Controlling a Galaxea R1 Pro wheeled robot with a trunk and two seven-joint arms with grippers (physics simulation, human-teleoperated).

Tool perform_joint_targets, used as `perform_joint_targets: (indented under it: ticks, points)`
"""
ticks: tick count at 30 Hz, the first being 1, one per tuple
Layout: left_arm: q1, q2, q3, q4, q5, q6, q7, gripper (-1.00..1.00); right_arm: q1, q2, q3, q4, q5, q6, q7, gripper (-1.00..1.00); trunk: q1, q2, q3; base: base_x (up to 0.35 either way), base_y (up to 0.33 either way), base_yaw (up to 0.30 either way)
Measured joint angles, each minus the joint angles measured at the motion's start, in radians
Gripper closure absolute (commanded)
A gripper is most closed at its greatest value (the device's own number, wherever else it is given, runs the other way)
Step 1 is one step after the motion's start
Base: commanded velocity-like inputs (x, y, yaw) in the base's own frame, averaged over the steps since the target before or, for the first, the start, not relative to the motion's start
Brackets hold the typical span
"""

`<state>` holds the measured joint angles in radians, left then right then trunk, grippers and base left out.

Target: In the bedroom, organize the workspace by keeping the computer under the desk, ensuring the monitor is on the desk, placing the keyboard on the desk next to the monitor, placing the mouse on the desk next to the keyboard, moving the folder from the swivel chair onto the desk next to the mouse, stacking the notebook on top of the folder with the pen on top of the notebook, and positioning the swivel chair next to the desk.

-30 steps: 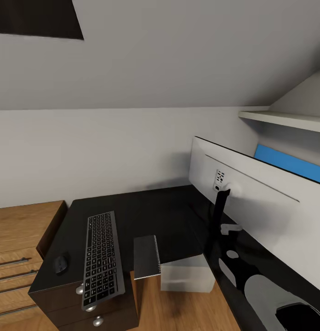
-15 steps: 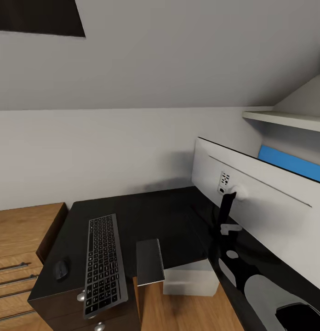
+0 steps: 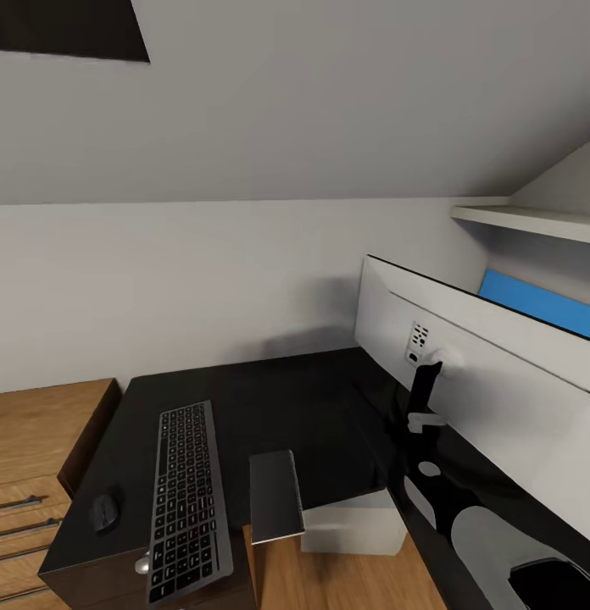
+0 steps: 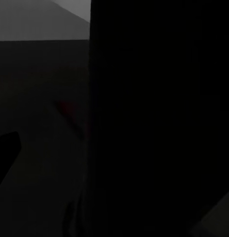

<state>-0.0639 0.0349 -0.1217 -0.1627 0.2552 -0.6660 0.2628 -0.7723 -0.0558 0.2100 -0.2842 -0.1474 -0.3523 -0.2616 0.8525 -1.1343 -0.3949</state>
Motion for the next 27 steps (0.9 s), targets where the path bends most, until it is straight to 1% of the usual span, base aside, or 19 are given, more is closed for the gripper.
perform_joint_targets:
  ticks: [11, 12, 27]
  points:
    - [0.0, 0.0, 0.0, 0.0, 0.0, 0.001, 0.0, -1.0, 0.0, -0.002, -0.001, 0.0, 0.0, 0.0, 0.0, -1.0, 0.0, 0.0, 0.0, 0.003, 0.0, 0.0]
    - [0.0, 0.0, 0.0, 0.0, 0.0, 0.001, 0.0, -1.0, 0.0, -0.002, -0.001, 0.0, 0.0, 0.0, 0.0, 1.0, 0.0, 0.0, 0.0, 0.0, 0.0, 0.0]
    - [0.0, 0.0, 0.0, 0.0, 0.001, 0.001, 0.0, -1.0, 0.0, -0.003, -0.003, 0.0, 0.0, 0.001, -0.002, 1.0, 0.0, 0.0, 0.0, 0.0, 0.0, 0.0]
